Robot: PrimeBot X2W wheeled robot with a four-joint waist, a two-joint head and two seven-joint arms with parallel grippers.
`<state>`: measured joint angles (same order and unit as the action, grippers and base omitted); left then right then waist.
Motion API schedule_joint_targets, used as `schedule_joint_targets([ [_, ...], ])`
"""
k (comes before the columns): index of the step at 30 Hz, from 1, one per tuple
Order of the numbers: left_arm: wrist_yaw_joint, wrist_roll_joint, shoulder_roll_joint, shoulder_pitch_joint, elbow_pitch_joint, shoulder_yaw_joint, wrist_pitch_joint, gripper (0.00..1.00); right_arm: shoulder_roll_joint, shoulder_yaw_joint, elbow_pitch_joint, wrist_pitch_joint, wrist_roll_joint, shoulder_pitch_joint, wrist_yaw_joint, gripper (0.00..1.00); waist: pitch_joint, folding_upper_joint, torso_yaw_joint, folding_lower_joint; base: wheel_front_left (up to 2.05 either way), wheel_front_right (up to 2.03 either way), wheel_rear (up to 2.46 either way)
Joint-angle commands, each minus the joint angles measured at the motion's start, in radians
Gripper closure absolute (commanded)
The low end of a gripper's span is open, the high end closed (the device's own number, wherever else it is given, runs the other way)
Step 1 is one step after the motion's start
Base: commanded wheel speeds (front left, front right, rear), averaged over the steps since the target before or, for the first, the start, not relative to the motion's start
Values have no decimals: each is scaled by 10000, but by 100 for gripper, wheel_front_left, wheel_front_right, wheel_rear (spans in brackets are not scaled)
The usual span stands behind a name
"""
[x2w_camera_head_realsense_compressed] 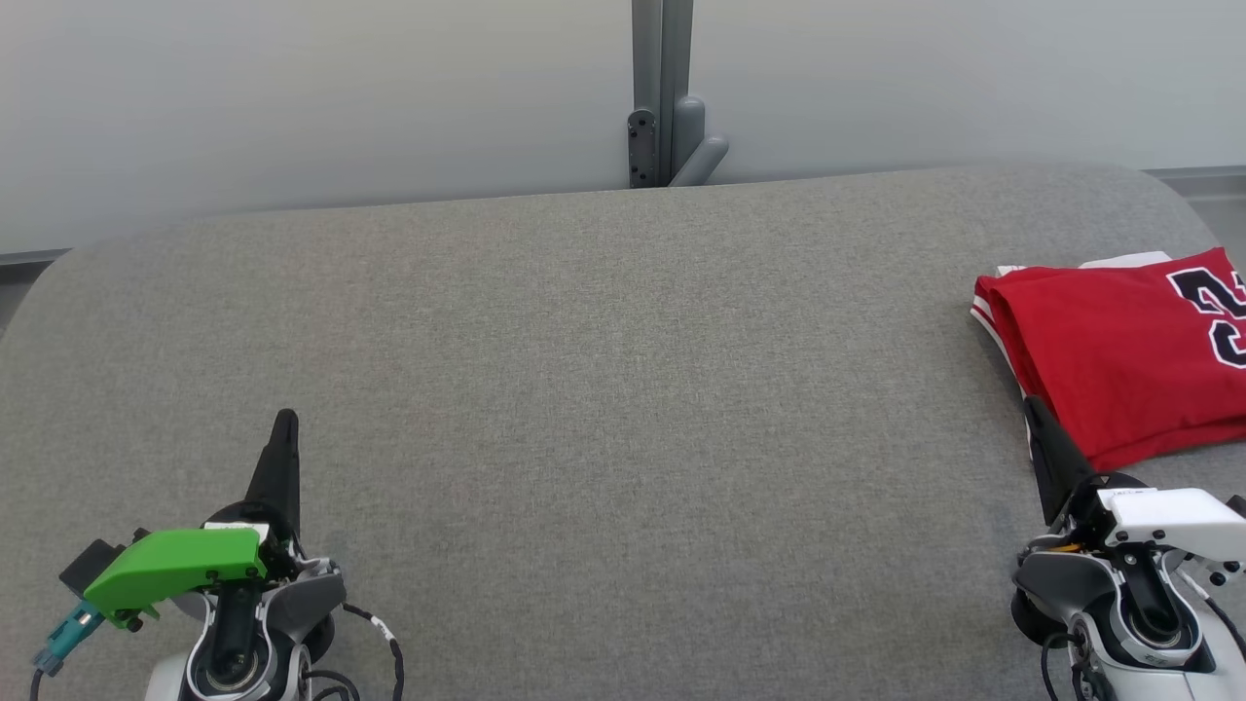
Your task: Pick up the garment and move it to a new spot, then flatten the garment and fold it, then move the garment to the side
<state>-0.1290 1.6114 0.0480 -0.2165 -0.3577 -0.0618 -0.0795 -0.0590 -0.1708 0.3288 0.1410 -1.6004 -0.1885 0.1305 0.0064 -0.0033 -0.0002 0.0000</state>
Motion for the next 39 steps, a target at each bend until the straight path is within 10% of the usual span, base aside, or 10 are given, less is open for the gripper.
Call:
schedule_joint_targets([
  [1,-52,23,40,-139,-8,-27,-24,100,-15,-29,20,52,-36,-62,4,100,0,33,0,0,0,0,0],
  [39,-52,25,40,-138,-5,-24,-21,100,28,-86,21,94,35,-73,4,100,0,33,0,0,0,0,0],
])
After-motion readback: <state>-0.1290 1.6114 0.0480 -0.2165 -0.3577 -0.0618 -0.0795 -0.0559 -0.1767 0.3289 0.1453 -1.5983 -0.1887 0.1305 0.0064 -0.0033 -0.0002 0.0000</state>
